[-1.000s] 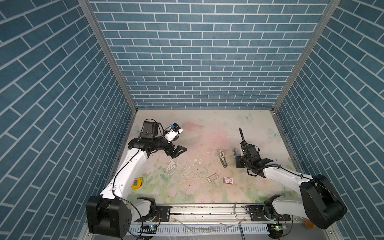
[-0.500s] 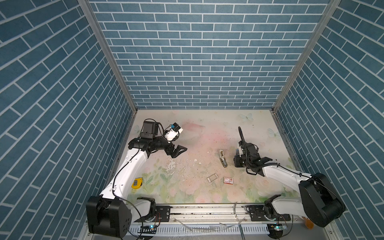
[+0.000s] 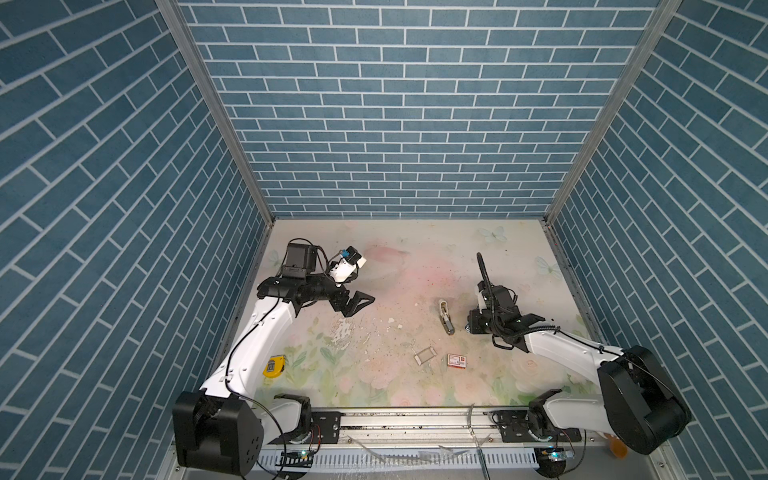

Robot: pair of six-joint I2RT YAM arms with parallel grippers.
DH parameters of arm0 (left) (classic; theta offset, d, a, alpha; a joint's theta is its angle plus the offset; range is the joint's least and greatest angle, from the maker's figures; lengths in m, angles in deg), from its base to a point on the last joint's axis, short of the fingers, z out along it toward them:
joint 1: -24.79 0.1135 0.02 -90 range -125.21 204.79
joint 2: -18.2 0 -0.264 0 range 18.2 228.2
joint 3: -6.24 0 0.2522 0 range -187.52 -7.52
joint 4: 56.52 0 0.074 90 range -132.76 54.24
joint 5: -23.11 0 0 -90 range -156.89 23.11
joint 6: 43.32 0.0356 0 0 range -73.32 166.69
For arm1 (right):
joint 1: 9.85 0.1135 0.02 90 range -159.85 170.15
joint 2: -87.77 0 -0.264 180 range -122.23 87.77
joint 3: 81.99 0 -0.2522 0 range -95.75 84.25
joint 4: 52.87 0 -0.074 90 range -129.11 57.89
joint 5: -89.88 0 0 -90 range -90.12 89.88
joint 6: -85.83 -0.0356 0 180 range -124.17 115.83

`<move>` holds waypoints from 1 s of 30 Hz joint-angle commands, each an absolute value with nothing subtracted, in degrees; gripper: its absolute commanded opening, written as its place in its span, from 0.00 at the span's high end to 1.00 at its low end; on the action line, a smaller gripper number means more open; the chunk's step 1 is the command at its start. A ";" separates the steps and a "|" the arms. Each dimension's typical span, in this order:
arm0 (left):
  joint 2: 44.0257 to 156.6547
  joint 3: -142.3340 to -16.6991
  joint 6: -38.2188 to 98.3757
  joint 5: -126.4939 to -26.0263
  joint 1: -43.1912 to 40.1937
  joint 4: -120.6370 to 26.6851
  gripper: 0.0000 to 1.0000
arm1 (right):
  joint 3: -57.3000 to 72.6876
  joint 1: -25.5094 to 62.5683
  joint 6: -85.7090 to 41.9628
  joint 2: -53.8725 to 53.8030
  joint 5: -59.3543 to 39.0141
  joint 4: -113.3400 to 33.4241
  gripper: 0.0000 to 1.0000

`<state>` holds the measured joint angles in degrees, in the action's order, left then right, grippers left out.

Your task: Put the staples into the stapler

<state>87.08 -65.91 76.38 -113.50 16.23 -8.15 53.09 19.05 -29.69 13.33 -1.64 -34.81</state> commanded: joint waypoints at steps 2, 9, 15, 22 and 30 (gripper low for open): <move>86.82 -65.45 76.03 -115.12 15.91 -8.32 0.00 | 52.15 18.84 -30.72 13.74 -0.12 -34.19 0.89; 86.50 -65.28 76.07 -115.40 15.91 -8.22 0.00 | 51.60 18.89 -30.70 14.99 0.18 -33.10 0.89; 86.38 -65.26 75.77 -116.21 15.91 -8.24 0.00 | 51.30 18.86 -31.44 15.67 1.81 -32.00 0.89; 86.01 -64.96 75.67 -116.93 15.91 -8.43 0.00 | 52.55 18.89 -33.72 16.95 1.38 -34.30 0.89; 85.67 -64.74 75.54 -117.10 15.91 -8.72 0.00 | 53.28 18.86 -35.94 14.85 0.74 -37.45 0.90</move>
<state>86.58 -65.64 75.79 -116.03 16.23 -8.41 53.09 19.05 -33.56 15.61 0.48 -35.75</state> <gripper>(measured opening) 0.995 0.137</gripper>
